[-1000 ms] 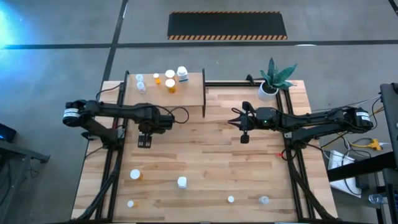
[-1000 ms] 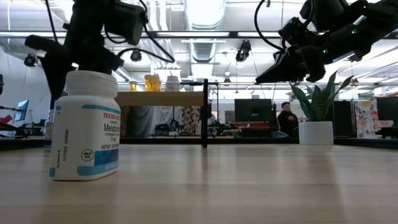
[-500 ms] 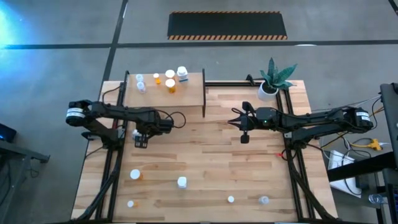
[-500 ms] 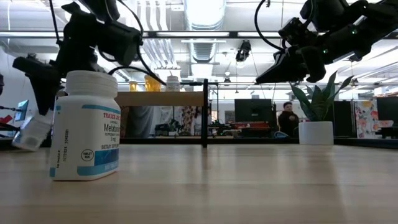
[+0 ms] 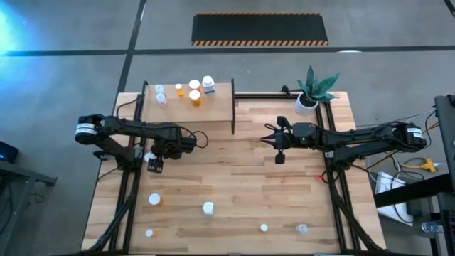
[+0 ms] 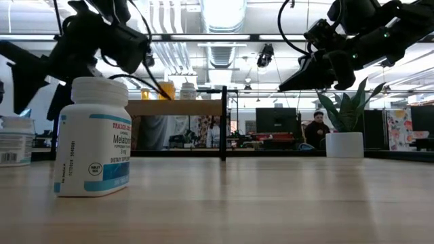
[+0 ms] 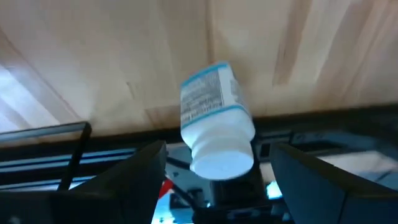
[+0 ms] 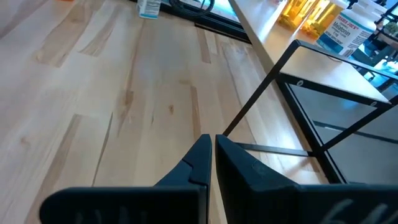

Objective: Pick and place medicine bottles onto shelf by color
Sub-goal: Put the top white pill bottle aligned with the other white pill bottle on the shelf

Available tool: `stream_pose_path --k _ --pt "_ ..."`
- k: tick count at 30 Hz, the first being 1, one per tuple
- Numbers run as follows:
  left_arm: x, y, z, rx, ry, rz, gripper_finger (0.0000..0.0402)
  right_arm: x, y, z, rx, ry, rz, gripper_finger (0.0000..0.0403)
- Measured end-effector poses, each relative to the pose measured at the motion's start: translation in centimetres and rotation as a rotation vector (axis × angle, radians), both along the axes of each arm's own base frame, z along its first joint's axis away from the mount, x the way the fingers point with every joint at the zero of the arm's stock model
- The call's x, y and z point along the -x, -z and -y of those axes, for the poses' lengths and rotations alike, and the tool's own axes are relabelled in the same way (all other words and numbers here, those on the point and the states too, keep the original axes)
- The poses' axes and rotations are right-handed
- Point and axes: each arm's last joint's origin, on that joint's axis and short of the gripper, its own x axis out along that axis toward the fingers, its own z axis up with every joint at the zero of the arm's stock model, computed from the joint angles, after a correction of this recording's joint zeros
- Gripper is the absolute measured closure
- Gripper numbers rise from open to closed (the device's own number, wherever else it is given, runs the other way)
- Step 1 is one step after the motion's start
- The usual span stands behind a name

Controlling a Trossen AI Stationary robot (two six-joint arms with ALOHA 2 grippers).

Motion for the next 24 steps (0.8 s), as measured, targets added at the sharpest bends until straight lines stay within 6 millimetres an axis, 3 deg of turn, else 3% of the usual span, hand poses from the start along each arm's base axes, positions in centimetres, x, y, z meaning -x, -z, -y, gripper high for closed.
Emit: stream_pose_path --k 13,24 --pt "-0.2 2.0 0.2 0.085 0.174 -0.146 0.0132 0.0 0.1 0.0 -0.001 -0.001 -0.004 0.039" --pt "0.3 3.8 0.3 0.106 0.196 -0.257 0.0132 0.1 0.2 0.0 0.003 -0.003 -0.01 0.039"
